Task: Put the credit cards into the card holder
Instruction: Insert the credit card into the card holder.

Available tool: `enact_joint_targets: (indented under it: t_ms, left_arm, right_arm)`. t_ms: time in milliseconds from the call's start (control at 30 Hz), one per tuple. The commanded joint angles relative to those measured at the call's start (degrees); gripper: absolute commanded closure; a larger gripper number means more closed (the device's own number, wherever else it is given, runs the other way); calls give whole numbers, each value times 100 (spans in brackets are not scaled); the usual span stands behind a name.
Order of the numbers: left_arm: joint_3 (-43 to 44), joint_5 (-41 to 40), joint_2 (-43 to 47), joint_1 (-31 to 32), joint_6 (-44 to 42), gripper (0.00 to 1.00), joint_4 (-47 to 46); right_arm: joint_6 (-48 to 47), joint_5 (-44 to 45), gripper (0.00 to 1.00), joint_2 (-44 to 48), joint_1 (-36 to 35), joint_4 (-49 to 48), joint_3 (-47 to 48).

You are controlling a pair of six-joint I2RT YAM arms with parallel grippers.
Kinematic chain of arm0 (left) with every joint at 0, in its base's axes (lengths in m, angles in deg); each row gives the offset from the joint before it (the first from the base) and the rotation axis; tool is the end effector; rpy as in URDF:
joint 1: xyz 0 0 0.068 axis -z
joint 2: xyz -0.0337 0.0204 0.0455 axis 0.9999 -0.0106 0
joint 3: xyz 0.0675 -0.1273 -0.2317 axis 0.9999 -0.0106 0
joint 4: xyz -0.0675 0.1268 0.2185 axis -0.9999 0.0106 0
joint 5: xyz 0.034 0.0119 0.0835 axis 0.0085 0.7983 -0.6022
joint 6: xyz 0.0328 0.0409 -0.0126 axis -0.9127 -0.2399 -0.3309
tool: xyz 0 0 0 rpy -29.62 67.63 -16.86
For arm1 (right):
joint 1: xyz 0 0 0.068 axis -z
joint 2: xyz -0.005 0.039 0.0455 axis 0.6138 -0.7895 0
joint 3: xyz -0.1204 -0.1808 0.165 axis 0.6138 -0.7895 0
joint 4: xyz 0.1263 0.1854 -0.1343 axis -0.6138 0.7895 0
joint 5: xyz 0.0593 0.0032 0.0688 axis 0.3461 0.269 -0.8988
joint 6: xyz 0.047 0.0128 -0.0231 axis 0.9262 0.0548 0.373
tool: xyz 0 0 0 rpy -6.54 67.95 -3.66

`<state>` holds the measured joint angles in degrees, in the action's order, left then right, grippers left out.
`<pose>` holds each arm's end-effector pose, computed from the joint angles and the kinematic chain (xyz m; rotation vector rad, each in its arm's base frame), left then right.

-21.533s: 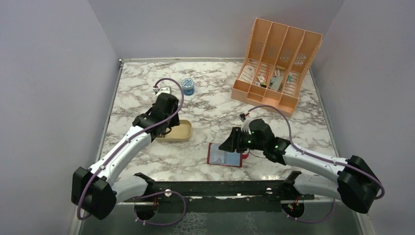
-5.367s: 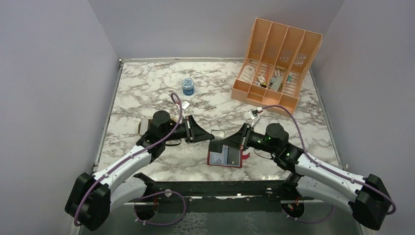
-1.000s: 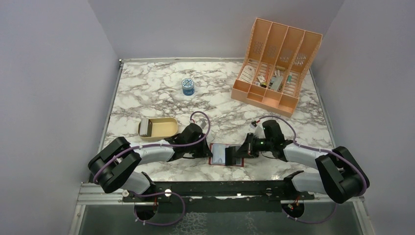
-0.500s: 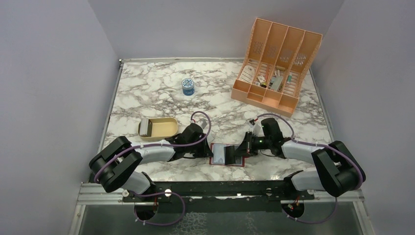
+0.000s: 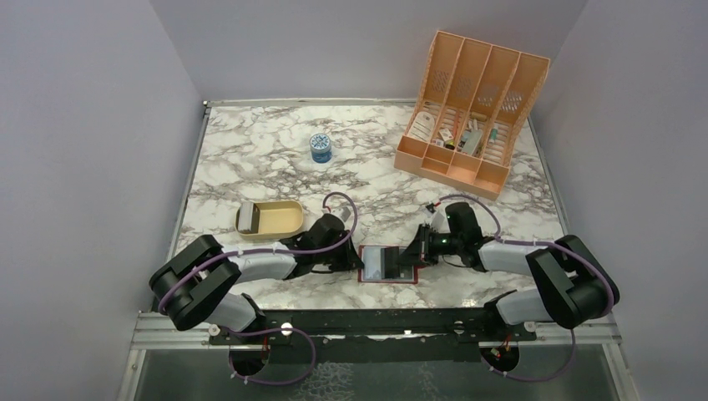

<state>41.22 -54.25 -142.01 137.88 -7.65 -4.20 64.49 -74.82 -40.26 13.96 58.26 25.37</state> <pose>0.1586 -0.1896 0.1341 -0.0197 2.5951 -1.0273 0.1814 0.1070 0.1146 0.1362 2.6227 1.4273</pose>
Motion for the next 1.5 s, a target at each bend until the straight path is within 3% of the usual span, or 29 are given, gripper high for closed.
enact_joint_targets:
  t_ms: [0, 567, 1467]
  left_arm:
    - [-172, -28, 45, 127, 159, 99, 99]
    - [-232, -19, -97, 219, 271, 99, -141]
    - [-192, -46, -203, 233, 179, 99, -133]
  right_arm:
    - [241, 113, 99, -109, 17, -488, -123]
    - [392, -63, 99, -565, -86, -881, -170]
    - [234, -30, 99, -879, -395, -711, 176]
